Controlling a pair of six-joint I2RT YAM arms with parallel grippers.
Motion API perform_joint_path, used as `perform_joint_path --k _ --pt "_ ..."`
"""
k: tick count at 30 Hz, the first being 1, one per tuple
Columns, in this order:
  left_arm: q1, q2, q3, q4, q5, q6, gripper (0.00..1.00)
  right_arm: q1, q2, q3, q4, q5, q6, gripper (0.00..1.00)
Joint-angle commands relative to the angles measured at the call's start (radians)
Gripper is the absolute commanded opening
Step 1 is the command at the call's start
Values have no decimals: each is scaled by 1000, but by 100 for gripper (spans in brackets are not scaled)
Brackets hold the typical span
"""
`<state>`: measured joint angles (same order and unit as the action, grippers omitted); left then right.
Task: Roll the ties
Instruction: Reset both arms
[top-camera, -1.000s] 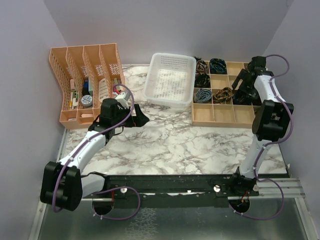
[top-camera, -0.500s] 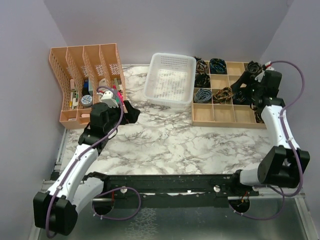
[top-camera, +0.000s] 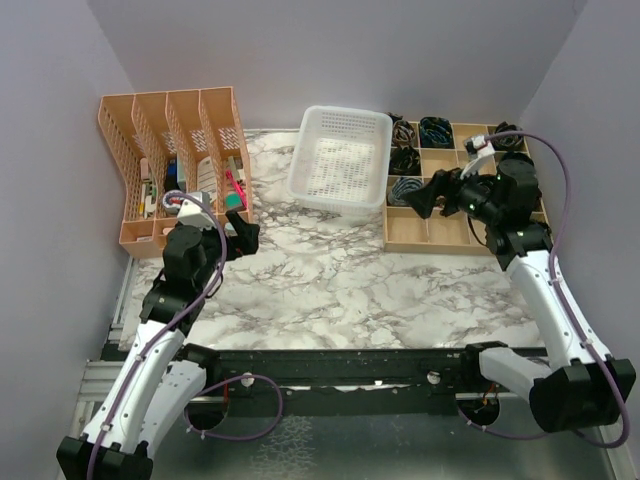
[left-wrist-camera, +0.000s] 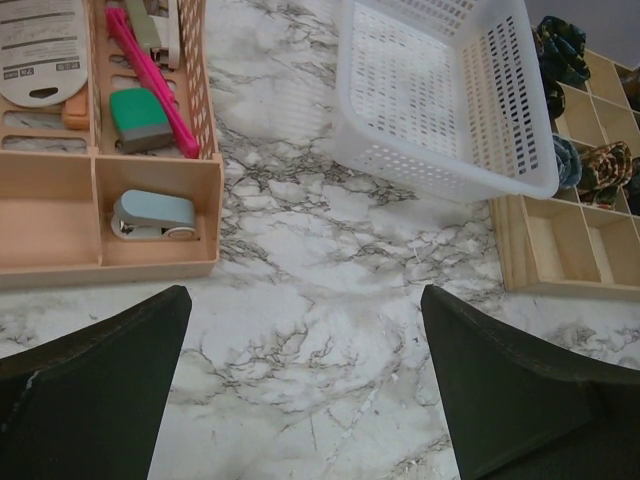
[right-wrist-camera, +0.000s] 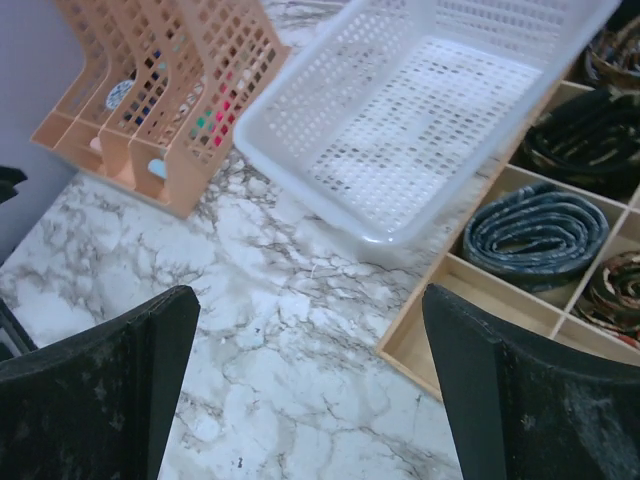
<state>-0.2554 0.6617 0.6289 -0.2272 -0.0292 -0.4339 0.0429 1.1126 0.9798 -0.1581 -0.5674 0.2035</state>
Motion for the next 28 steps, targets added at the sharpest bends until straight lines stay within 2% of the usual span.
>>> perform_joint_path --k 1,5,9,12,18,23,28 --pt "5 -16 -3 -63 24 -20 99 106 -53 36 -69 66 -87 100" --pt "5 14 52 -93 64 0 99 158 -93 58 -116 212 -92 100" --pt "5 113 181 -159 74 66 99 169 -90 116 -254 539 -79 100" --pt "5 193 289 -228 70 105 99 169 -93 119 -288 670 -40 100" --pt "5 224 356 -258 69 70 99 169 -111 124 -294 666 72 100" --pt "5 196 329 -259 82 57 99 170 -161 84 -264 605 78 100" --pt "5 183 306 -259 79 41 99 169 -164 79 -300 673 59 100"
